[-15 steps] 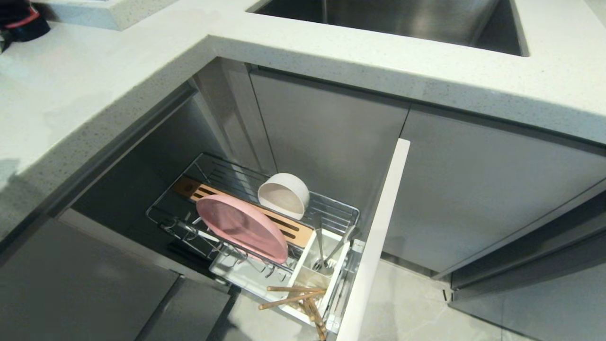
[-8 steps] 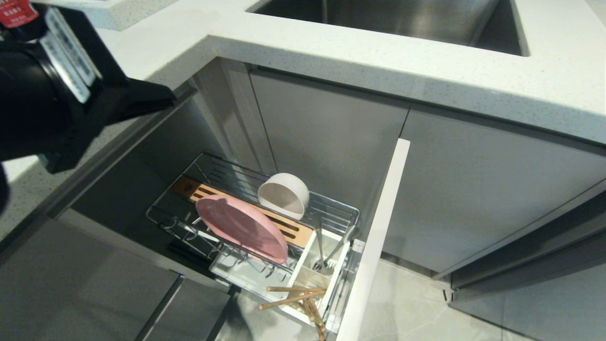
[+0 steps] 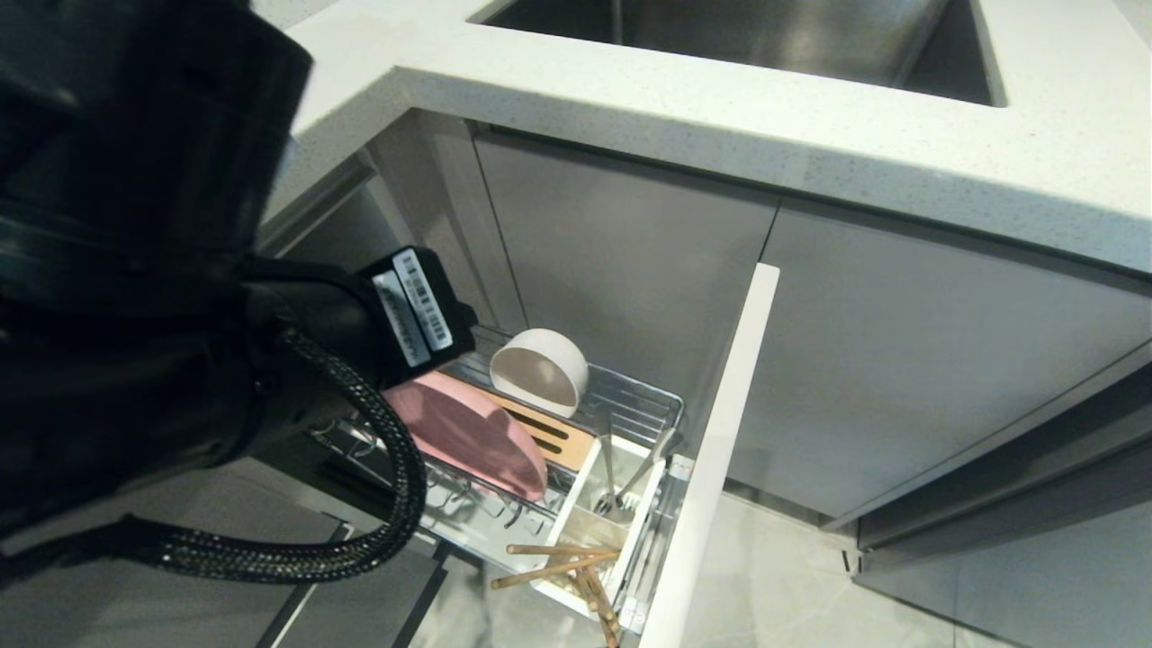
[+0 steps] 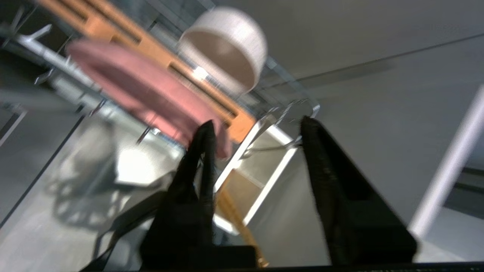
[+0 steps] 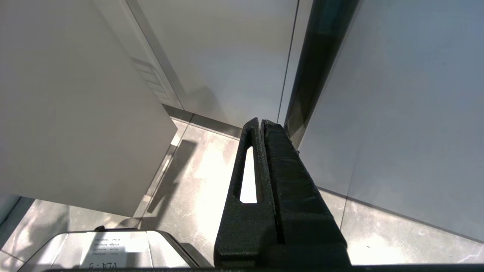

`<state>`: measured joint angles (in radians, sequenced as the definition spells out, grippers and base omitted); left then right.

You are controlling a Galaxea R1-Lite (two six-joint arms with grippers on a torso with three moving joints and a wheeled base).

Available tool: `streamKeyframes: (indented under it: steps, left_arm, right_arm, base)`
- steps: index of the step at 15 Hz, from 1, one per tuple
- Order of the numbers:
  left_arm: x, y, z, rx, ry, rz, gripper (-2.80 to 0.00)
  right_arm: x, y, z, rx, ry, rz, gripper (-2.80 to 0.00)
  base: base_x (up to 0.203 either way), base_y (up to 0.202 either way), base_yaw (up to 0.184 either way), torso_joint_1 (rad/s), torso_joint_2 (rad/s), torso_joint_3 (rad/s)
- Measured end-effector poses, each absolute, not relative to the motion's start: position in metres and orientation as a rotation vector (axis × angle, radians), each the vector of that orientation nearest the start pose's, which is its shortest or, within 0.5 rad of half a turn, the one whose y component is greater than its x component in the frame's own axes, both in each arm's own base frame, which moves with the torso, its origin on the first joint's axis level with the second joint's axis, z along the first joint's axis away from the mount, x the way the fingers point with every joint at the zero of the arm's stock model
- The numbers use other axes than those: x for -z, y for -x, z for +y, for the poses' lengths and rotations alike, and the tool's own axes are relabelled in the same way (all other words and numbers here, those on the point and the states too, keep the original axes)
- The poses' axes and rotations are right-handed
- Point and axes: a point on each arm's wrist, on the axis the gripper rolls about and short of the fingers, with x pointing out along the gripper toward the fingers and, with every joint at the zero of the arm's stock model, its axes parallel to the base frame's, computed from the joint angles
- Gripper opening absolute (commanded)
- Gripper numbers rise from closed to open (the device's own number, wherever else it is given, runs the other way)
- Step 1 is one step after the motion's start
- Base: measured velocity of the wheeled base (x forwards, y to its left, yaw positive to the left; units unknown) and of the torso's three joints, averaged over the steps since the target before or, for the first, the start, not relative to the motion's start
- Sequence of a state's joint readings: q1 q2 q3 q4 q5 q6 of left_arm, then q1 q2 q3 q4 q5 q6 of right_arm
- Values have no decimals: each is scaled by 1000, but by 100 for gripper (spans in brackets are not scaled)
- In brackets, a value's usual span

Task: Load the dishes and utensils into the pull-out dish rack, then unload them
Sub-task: Take the plate out of the cupboard

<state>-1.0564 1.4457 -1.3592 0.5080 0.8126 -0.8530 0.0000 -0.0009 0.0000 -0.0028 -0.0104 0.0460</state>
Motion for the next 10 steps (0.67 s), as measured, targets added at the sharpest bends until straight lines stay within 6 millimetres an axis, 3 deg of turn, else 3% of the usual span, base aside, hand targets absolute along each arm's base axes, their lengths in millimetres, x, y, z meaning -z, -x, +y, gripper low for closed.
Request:
streamKeyframes:
  steps: [5,10]
  left_arm:
    - [-274,-136,-206,-81,285,560,0]
    - [-244,-152,-228,-229,234,489,0]
  right_arm:
    - [-76,23,0,10,-46,-3,-280]
    - [-76,23,0,10,-46,-3,-280]
  base:
    - [0,0,0,0,0,0]
    - [0,0,0,0,0,0]
